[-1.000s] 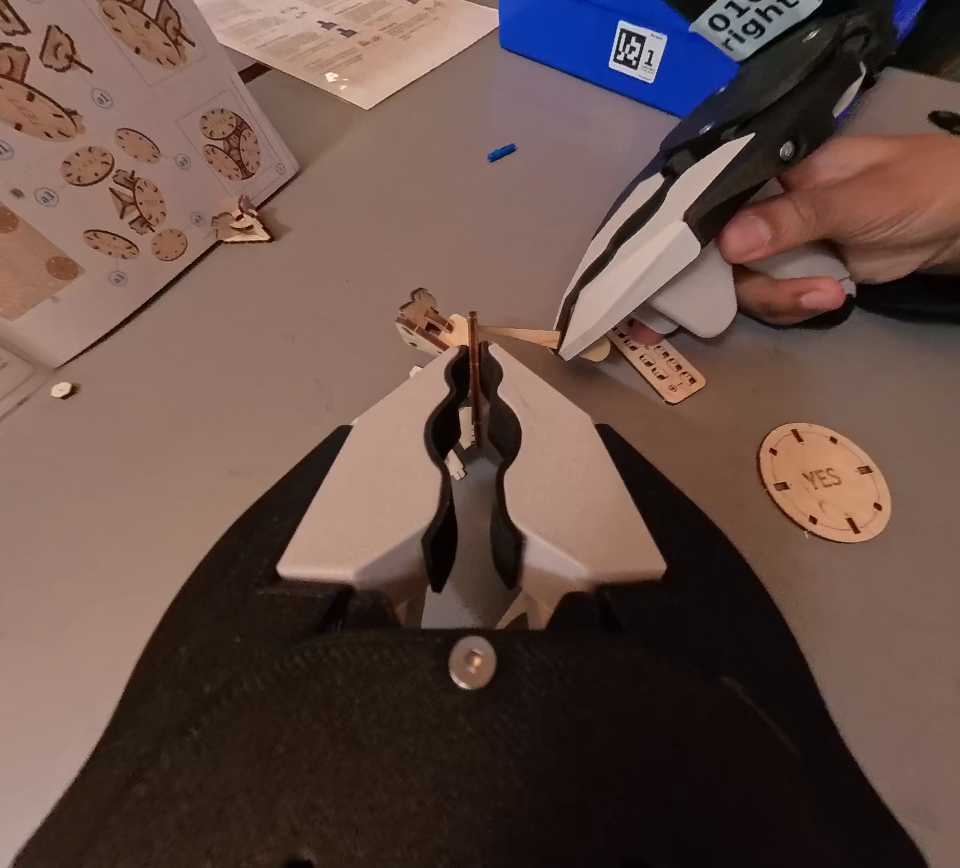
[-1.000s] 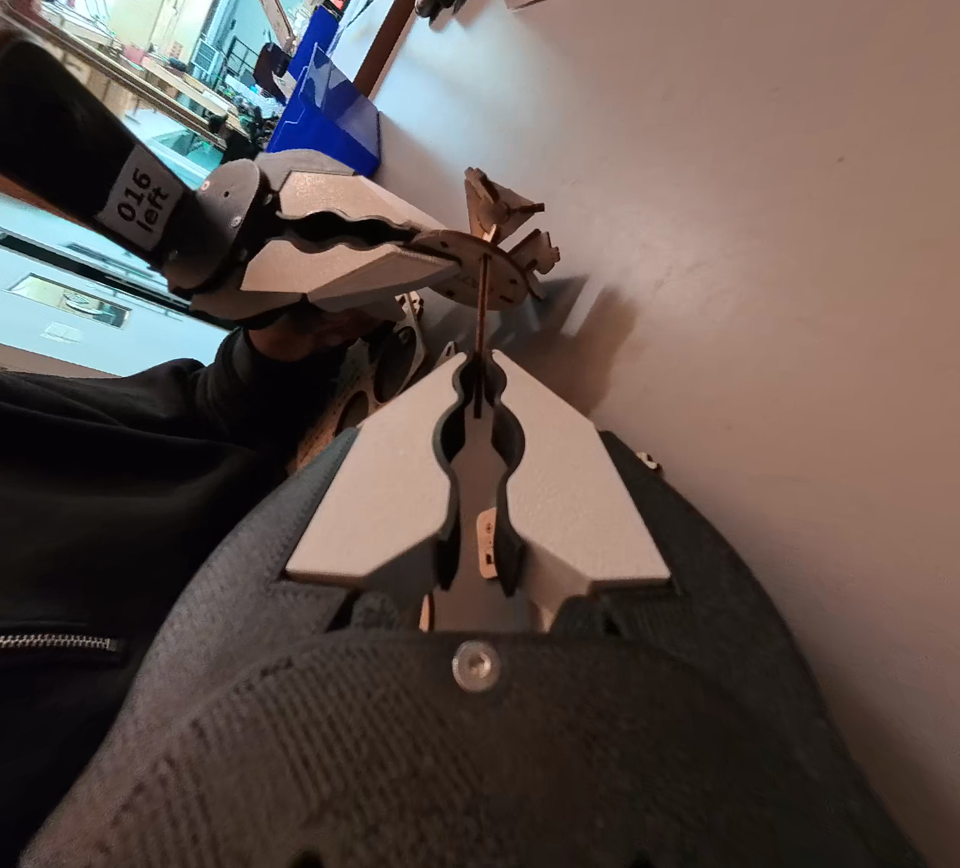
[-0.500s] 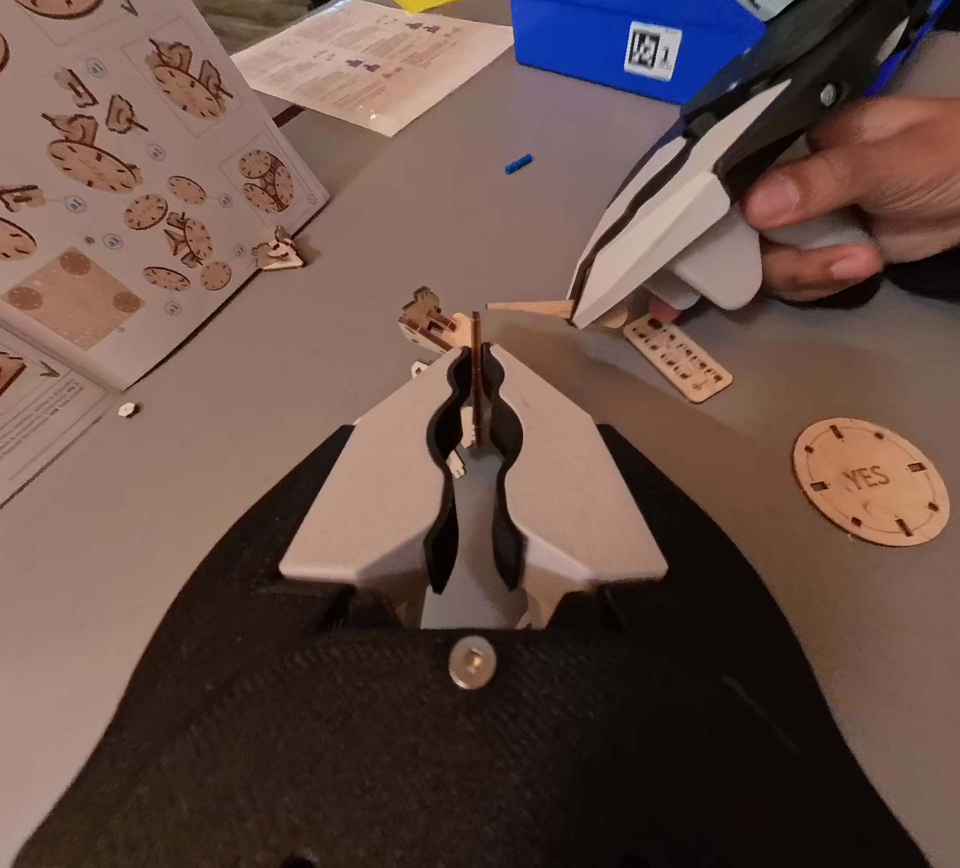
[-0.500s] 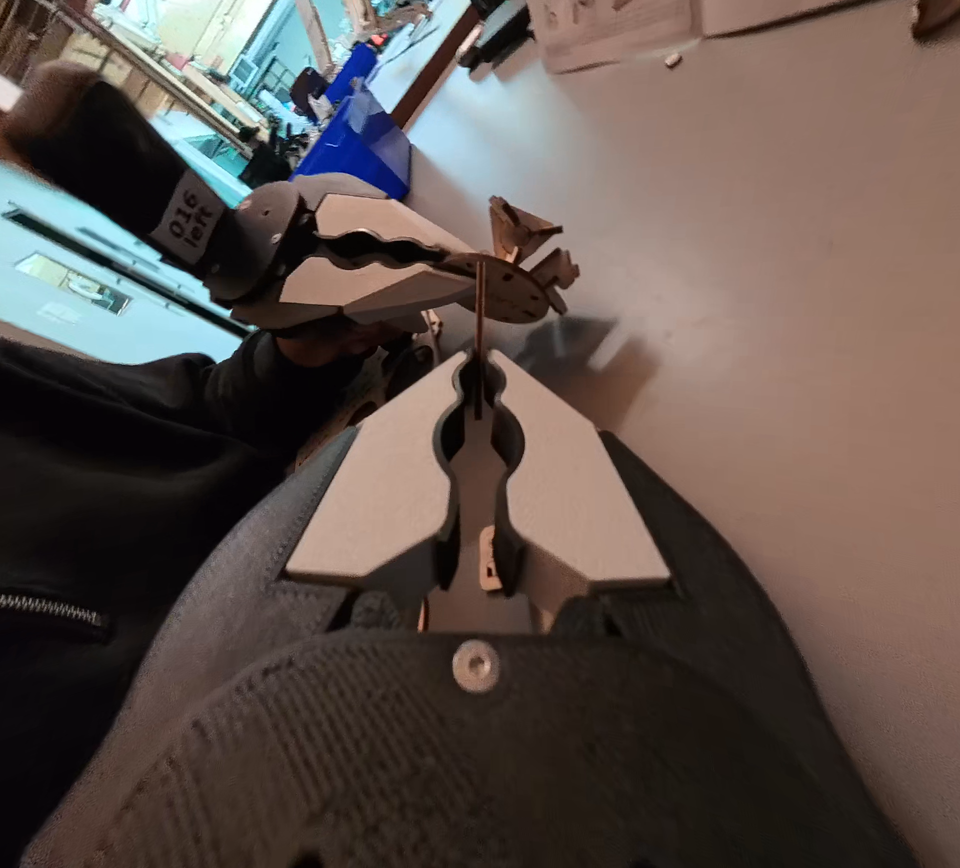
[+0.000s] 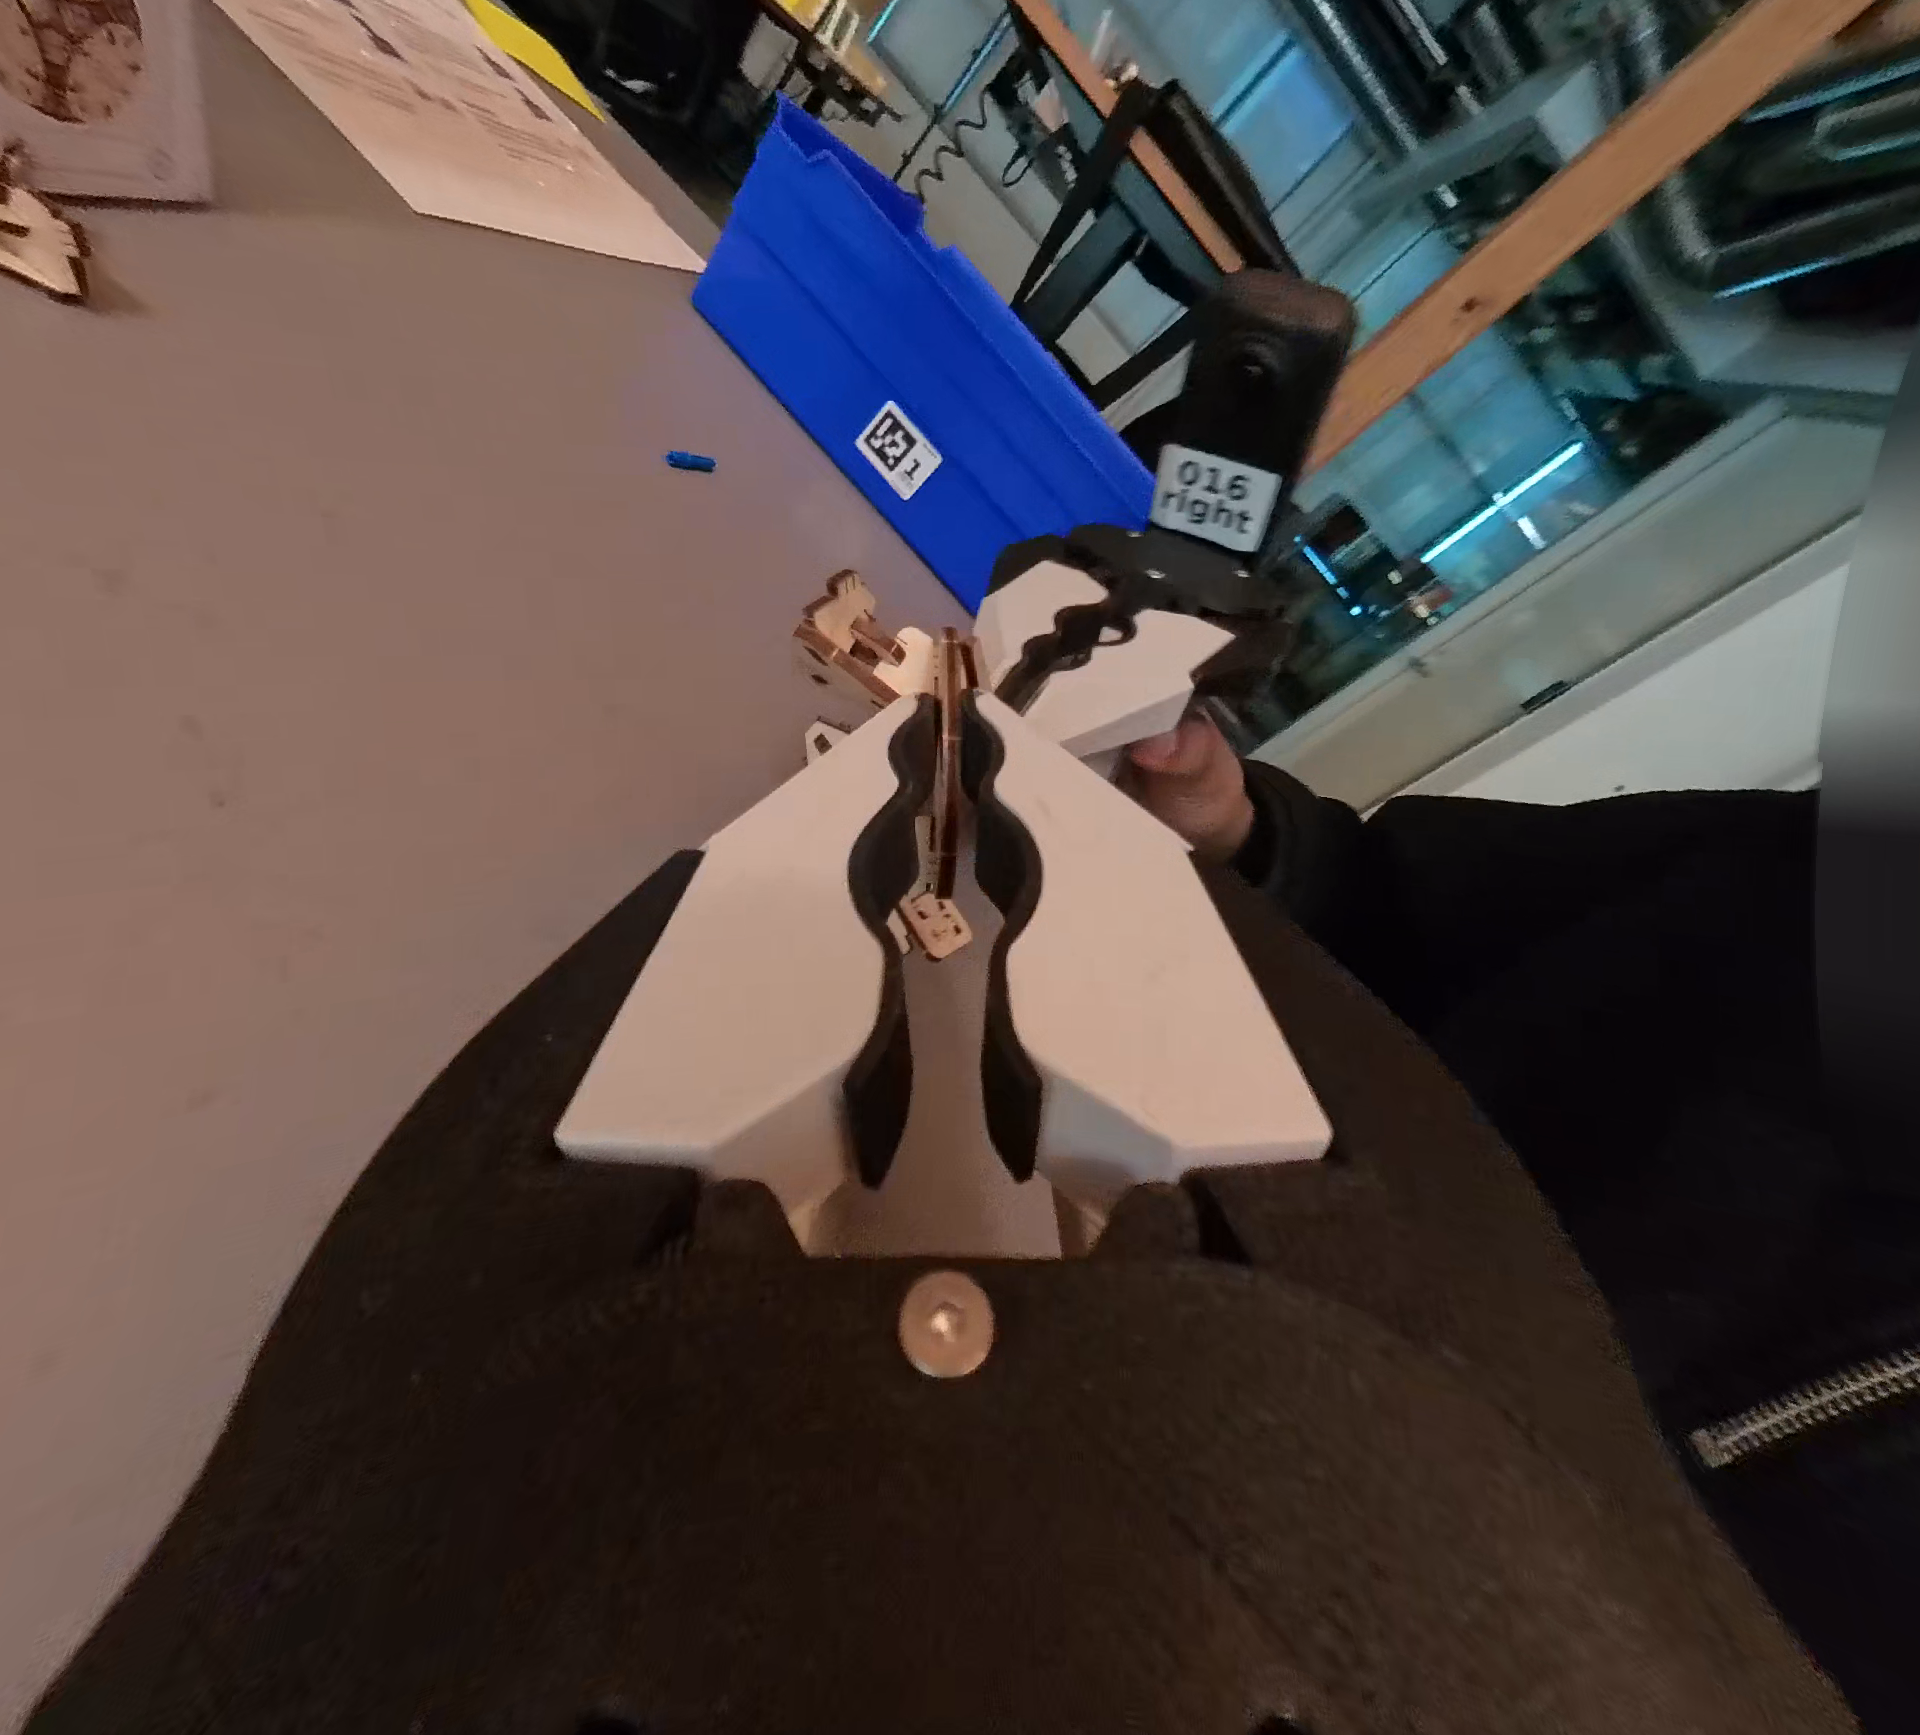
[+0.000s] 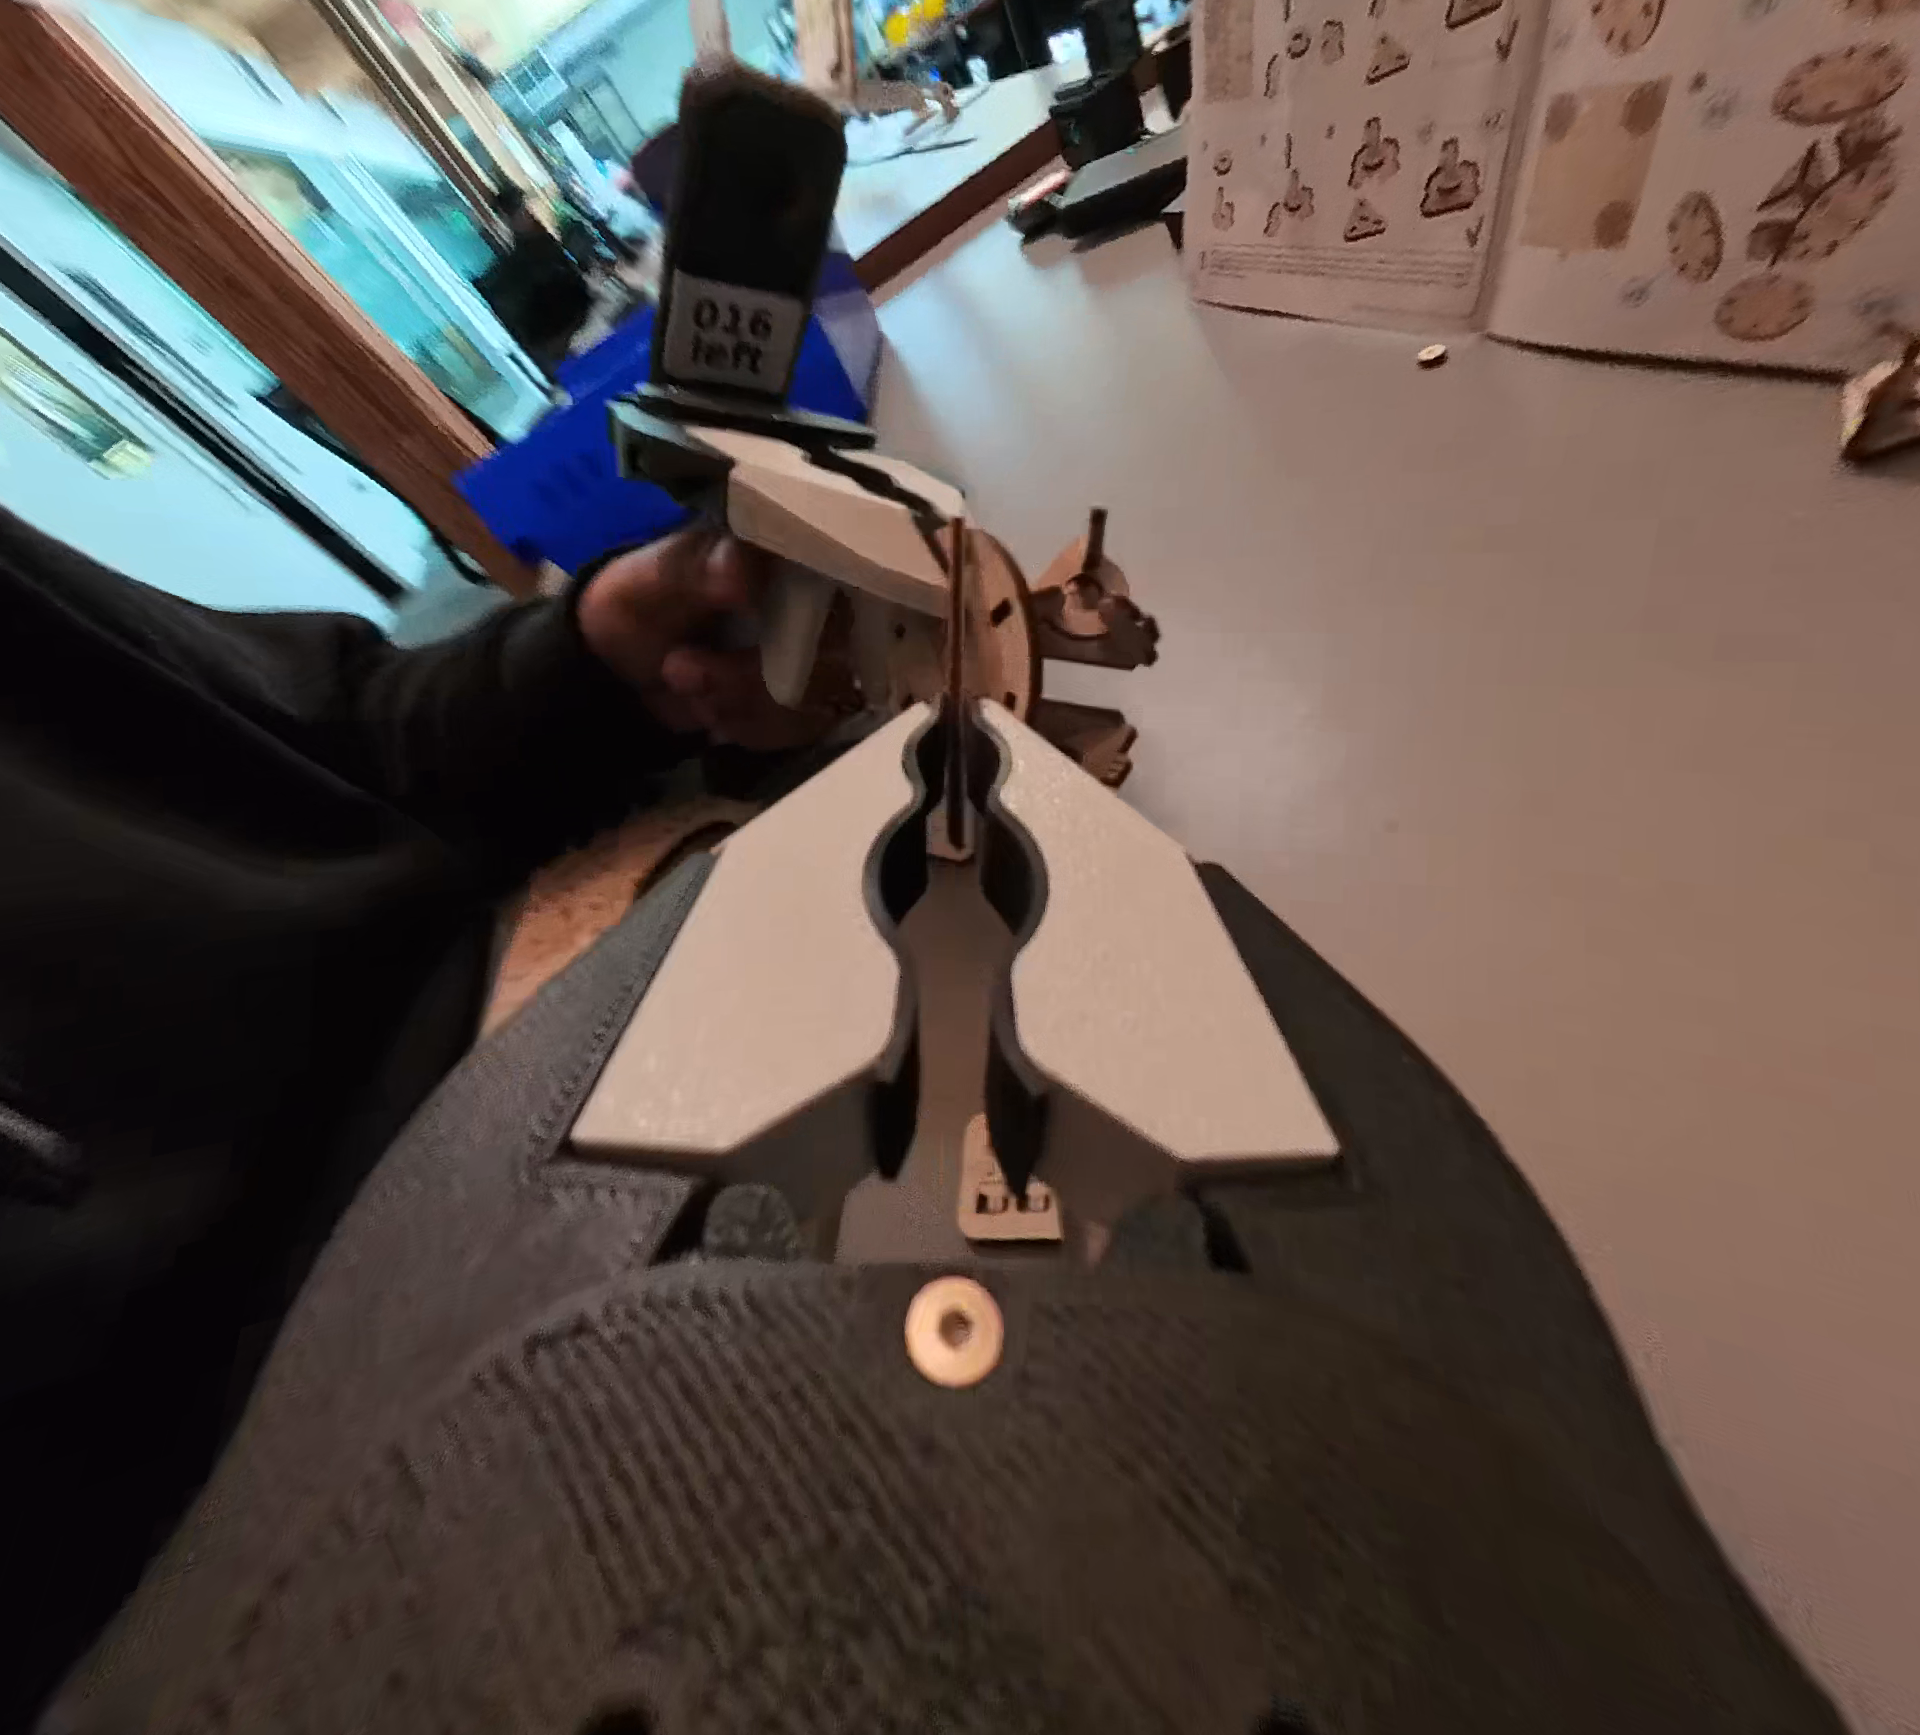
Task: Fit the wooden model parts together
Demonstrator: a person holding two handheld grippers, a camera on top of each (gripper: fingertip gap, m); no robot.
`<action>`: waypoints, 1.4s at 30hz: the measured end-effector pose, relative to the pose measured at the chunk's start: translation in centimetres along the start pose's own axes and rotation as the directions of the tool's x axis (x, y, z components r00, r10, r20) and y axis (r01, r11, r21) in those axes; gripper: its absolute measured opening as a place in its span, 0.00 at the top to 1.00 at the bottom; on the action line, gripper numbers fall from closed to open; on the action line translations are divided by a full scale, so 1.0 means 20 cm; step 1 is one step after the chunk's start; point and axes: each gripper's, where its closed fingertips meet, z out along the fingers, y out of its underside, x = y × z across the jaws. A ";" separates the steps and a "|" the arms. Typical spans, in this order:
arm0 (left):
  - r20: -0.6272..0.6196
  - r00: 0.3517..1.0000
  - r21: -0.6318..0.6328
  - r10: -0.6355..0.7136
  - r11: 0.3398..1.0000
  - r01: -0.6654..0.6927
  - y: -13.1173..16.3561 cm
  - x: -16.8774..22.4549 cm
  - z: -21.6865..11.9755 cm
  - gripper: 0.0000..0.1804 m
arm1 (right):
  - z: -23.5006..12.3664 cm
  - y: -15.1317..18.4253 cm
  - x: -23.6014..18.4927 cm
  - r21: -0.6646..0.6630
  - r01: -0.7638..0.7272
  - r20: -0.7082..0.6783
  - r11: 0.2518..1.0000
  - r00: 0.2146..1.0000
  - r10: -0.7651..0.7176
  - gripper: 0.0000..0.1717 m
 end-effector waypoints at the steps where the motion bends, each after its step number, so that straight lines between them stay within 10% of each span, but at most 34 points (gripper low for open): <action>1: -0.014 1.000 0.006 -0.014 1.000 0.014 0.00 0.01 0.00 1.00 | -0.01 -0.01 0.00 0.014 -0.060 0.033 0.998 0.998 0.059 1.00; 6: -0.063 0.997 0.008 -0.046 0.999 0.047 0.00 0.03 0.01 0.95 | -0.02 0.00 0.02 0.013 -0.185 0.092 0.983 0.979 0.183 1.00; 31: -0.109 0.976 0.011 -0.191 0.981 0.193 0.02 0.01 0.02 0.96 | 0.01 0.03 -0.07 -0.048 0.214 0.013 0.976 0.977 -0.214 0.90; 42: -0.277 0.859 0.130 -0.430 0.869 0.477 -0.06 0.05 0.01 0.98 | 0.00 -0.04 -0.08 -0.240 0.830 -0.365 0.503 0.403 -0.839 0.84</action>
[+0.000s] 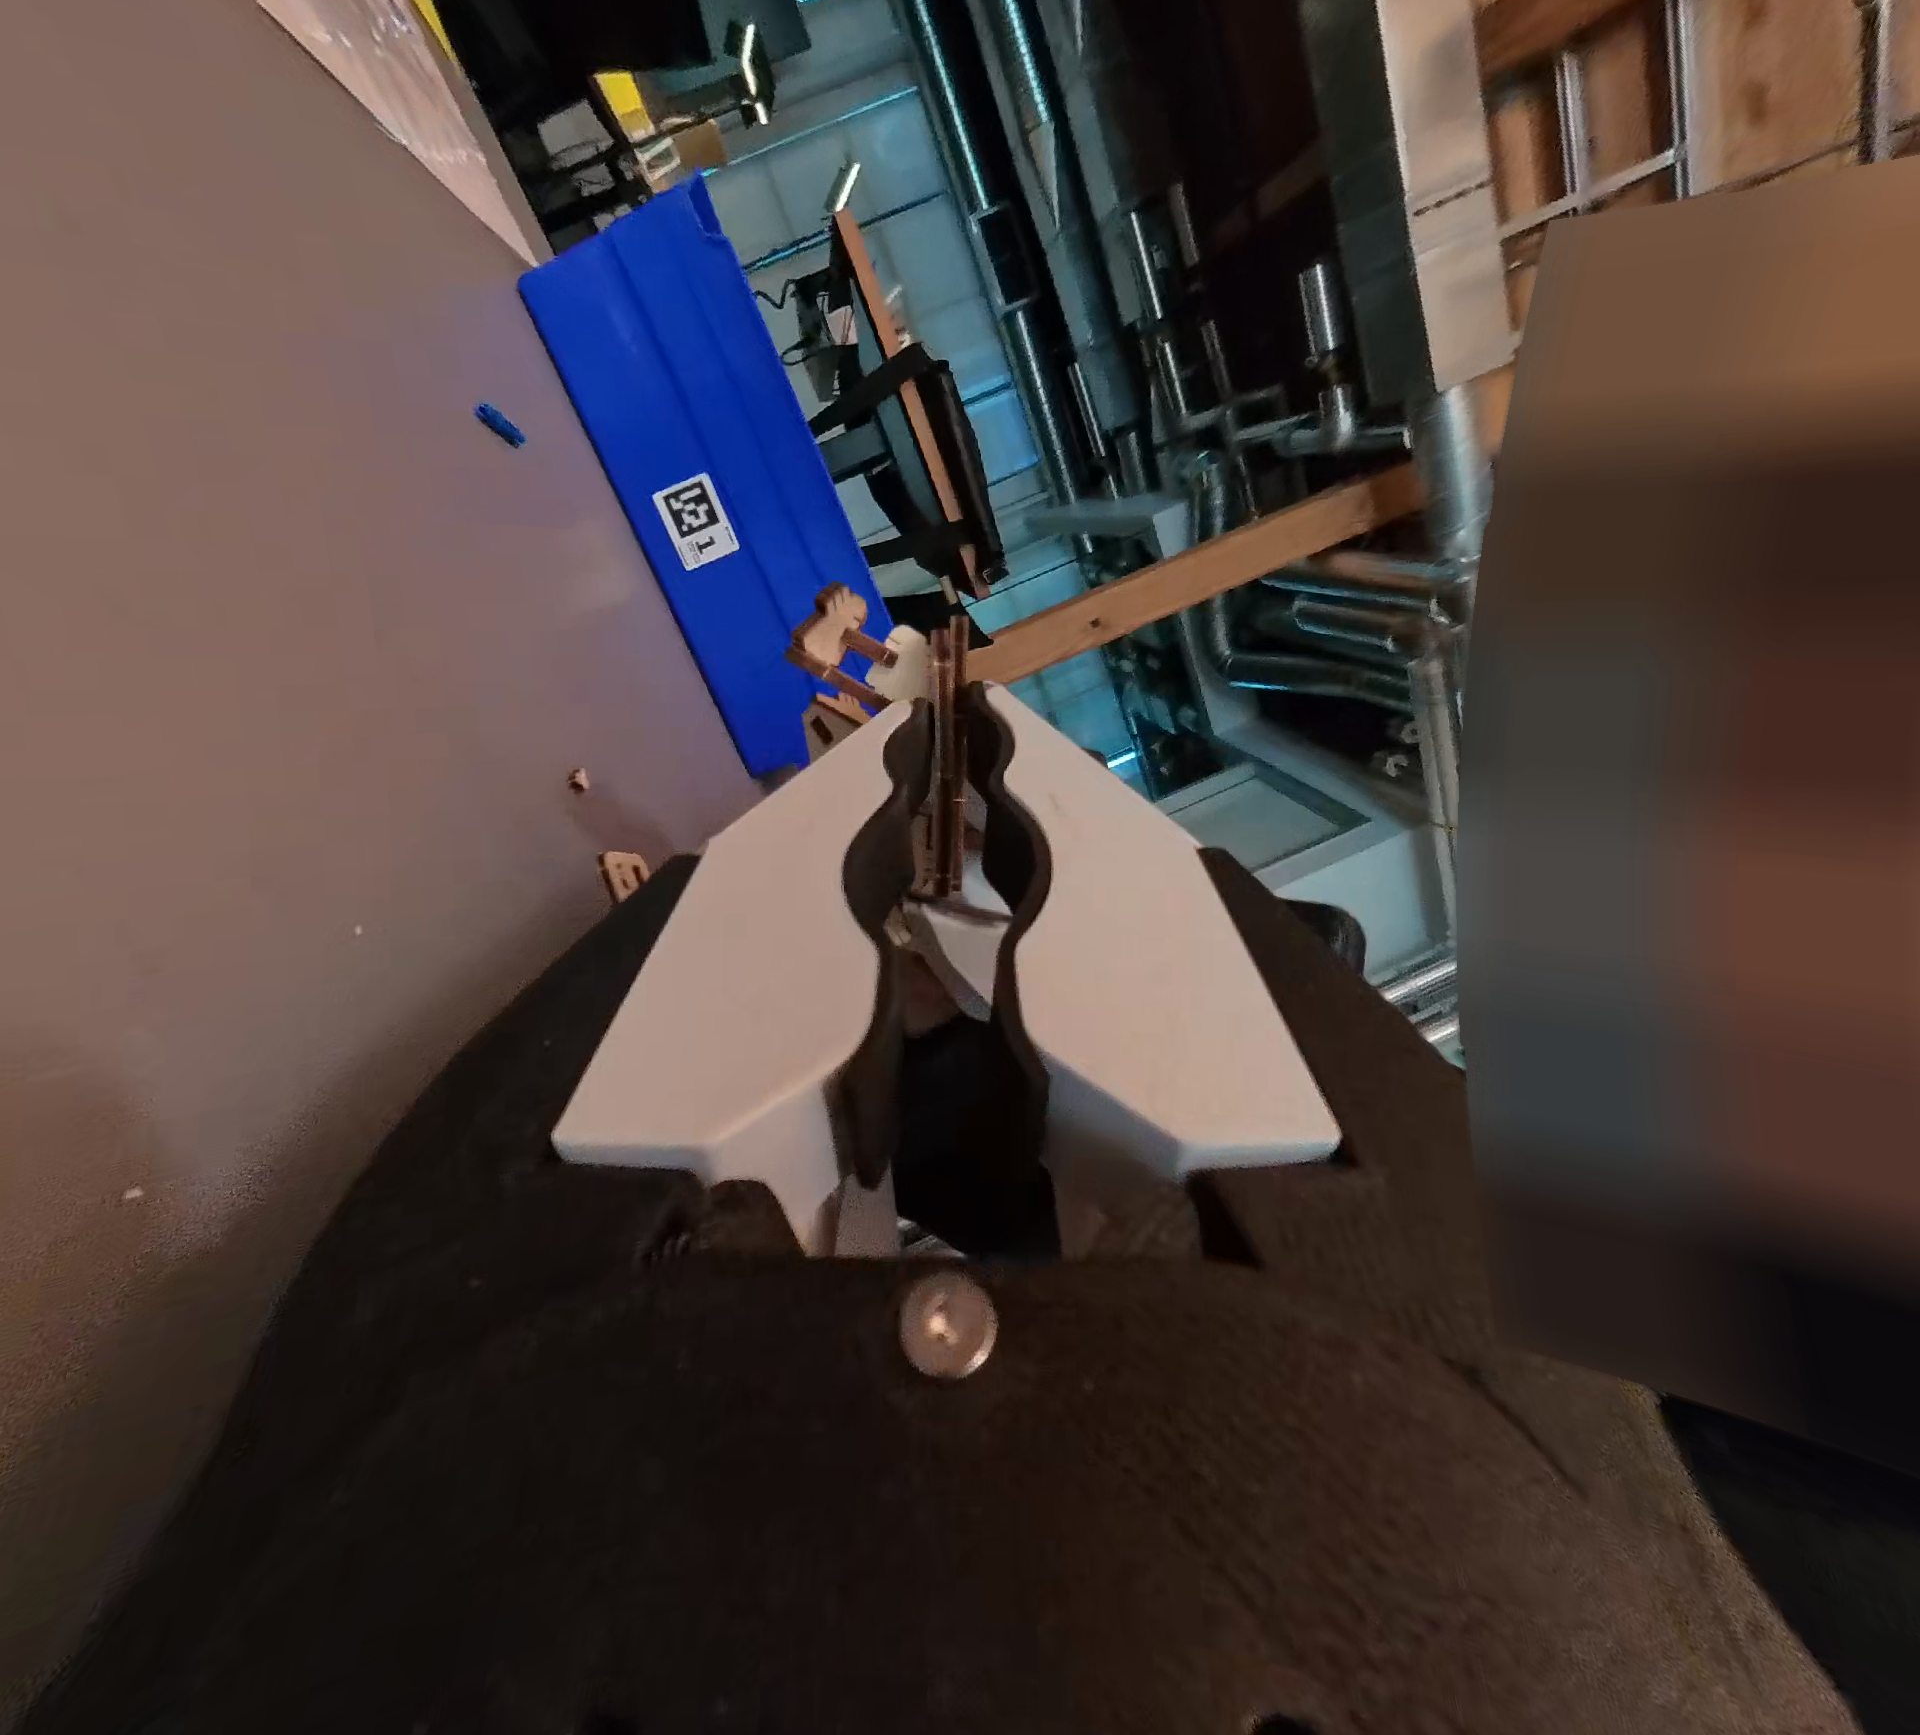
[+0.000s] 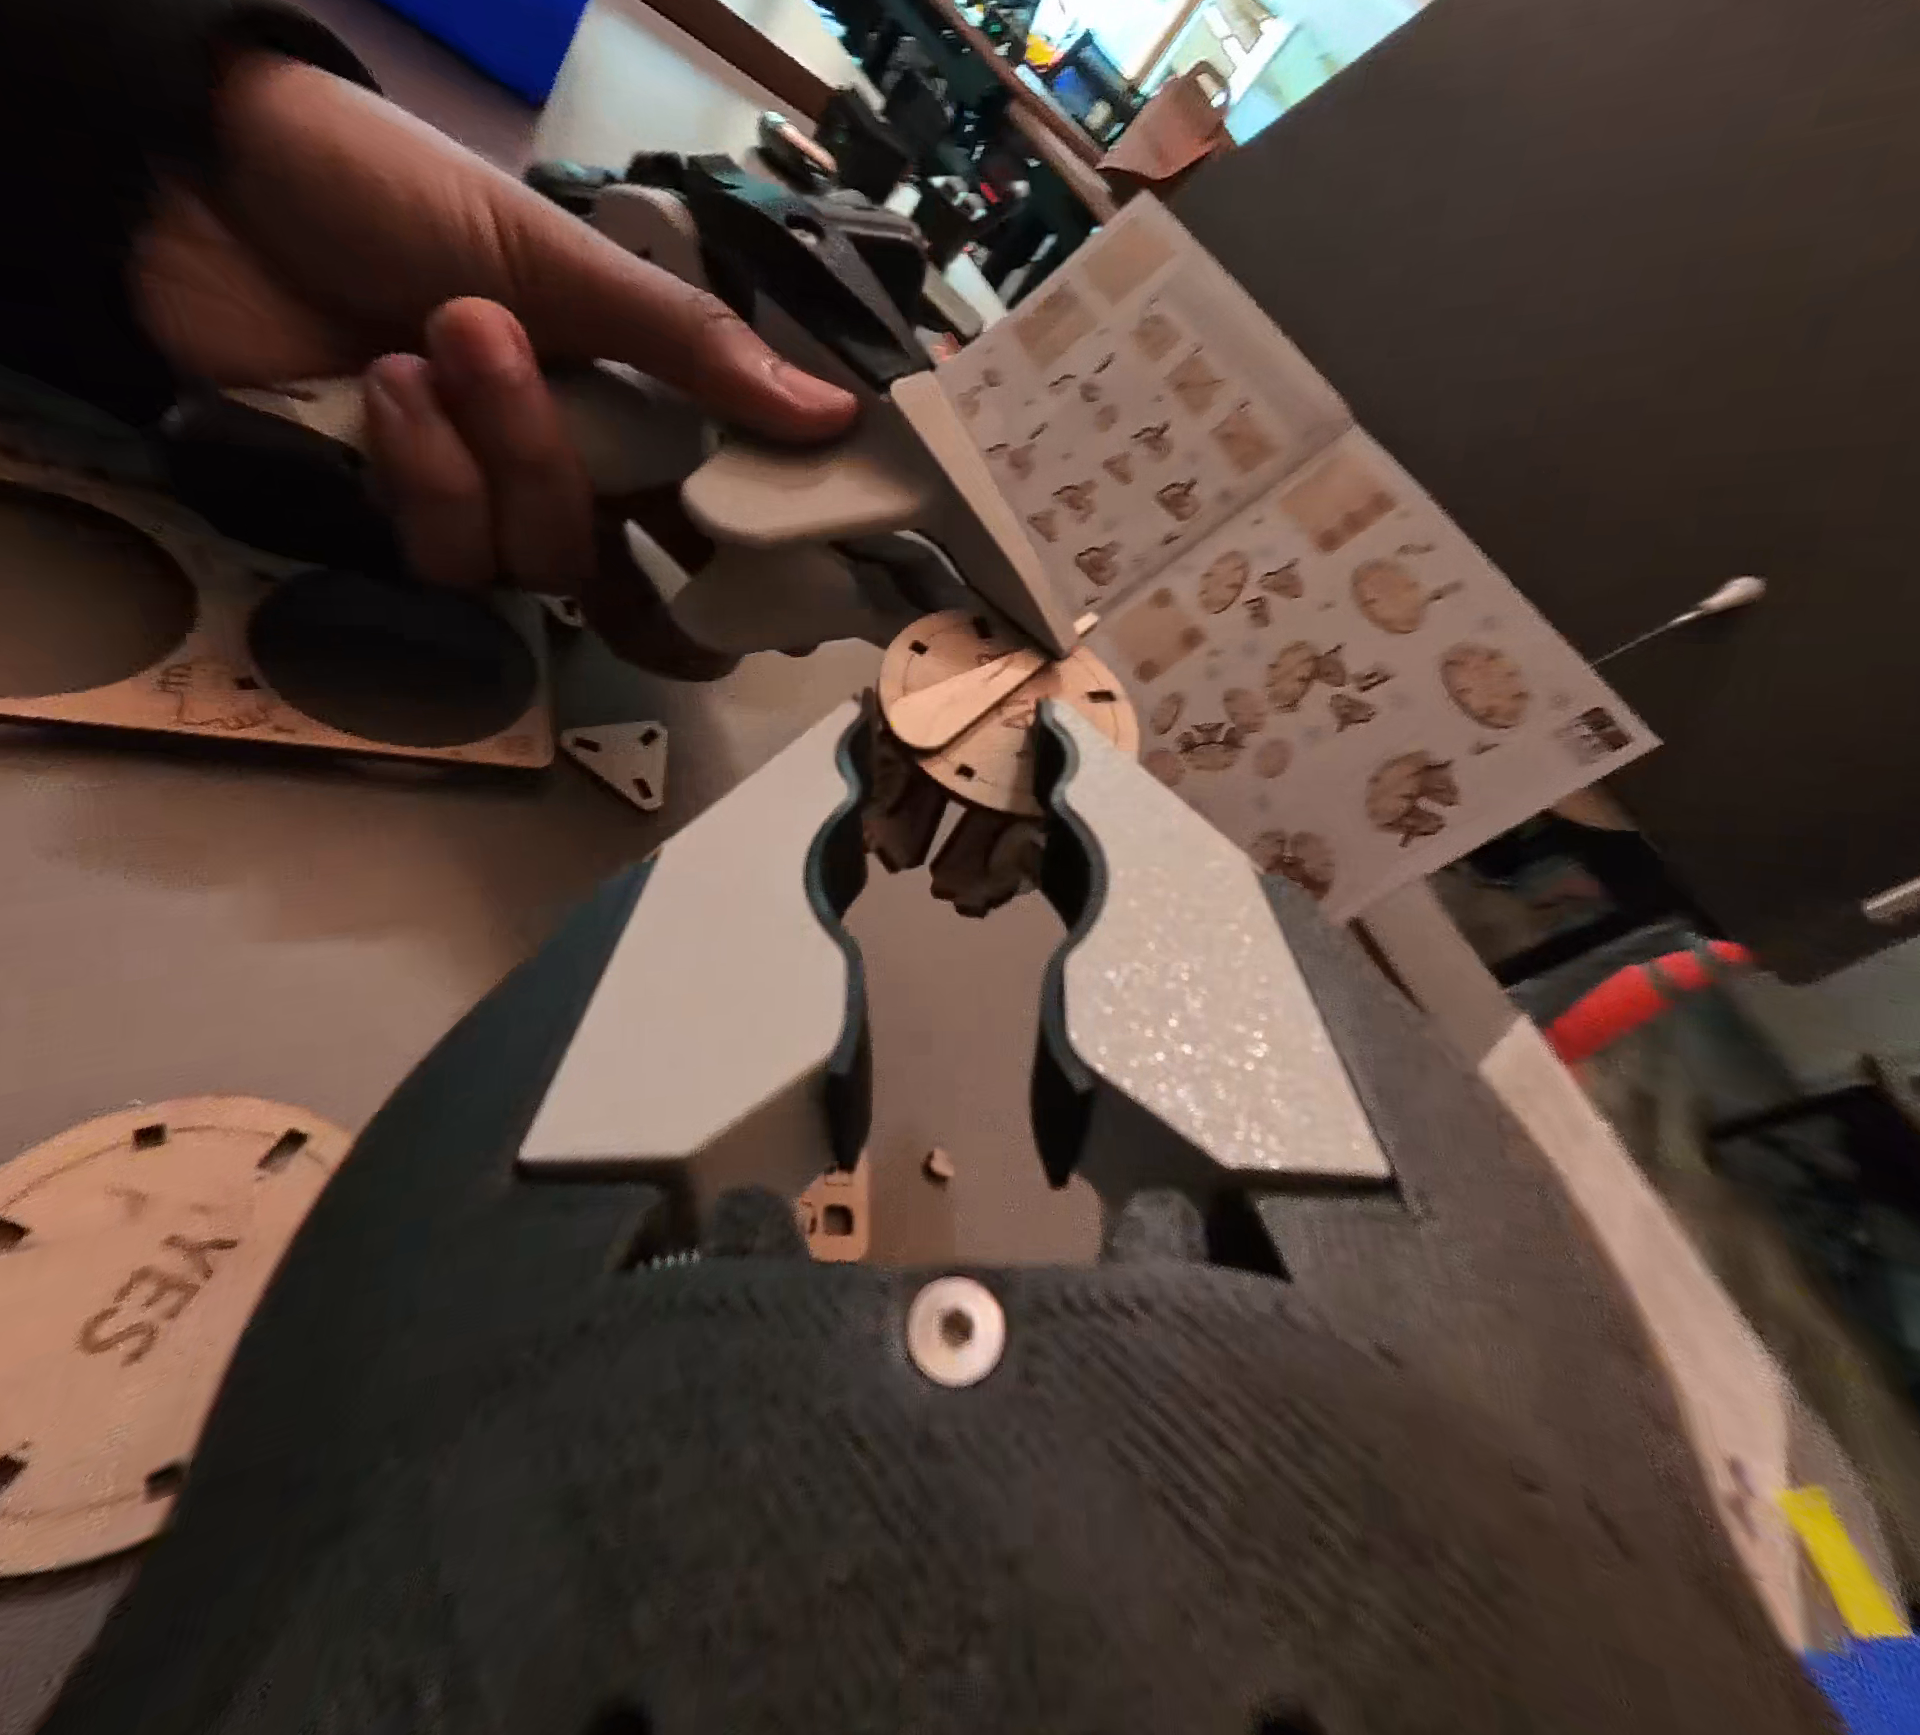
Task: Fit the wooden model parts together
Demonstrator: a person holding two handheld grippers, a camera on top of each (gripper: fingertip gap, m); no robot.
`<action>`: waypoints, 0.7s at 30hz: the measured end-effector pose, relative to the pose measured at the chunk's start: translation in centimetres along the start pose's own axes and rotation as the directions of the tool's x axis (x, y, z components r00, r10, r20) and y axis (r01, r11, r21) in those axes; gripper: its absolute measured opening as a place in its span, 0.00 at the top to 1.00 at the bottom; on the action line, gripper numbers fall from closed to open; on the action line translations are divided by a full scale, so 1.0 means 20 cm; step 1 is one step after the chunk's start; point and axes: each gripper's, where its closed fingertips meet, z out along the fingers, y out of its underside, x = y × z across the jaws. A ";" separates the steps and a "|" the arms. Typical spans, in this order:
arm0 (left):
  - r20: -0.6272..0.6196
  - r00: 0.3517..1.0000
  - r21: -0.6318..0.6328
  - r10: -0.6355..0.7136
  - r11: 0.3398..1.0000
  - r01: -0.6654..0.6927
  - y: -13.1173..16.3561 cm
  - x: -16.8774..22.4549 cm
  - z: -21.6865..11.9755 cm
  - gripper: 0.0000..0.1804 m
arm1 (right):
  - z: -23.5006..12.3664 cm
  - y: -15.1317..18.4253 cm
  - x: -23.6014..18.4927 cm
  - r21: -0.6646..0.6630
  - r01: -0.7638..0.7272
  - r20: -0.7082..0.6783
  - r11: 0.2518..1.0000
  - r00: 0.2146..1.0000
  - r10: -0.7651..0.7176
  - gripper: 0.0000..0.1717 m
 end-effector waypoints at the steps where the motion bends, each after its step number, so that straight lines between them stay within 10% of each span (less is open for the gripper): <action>1: -0.005 1.000 0.003 0.004 1.000 -0.004 0.00 0.01 0.01 0.98 | 0.00 -0.01 0.00 0.011 0.010 -0.007 1.000 1.000 -0.010 0.84; 21: -0.031 1.000 0.069 0.005 0.998 -0.003 -0.03 0.01 -0.01 0.98 | -0.03 -0.01 0.08 0.080 -0.301 0.075 0.950 0.952 0.295 0.87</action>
